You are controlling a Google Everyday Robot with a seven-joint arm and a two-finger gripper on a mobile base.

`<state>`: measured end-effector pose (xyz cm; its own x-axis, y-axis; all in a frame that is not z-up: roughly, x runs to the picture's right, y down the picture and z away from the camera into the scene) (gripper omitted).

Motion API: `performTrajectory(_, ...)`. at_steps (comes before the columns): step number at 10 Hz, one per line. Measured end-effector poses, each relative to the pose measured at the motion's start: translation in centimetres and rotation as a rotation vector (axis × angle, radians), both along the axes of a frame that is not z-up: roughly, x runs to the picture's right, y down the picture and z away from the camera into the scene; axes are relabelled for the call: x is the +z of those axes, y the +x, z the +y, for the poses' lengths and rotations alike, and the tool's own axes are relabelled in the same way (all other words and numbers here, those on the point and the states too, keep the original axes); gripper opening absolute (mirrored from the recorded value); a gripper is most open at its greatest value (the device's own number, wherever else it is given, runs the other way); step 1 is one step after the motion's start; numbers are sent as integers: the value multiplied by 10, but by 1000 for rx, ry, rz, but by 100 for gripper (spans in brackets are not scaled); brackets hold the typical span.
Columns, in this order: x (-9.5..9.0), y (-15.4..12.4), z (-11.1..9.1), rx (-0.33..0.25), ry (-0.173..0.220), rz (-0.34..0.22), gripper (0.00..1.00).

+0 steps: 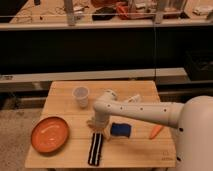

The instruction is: Place the eraser in the ceramic cup

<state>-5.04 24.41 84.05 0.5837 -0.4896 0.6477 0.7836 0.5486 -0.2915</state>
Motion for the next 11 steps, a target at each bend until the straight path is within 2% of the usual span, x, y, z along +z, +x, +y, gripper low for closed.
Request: performTrajectory(11, 0, 1, -1, -7, 3, -6, 80)
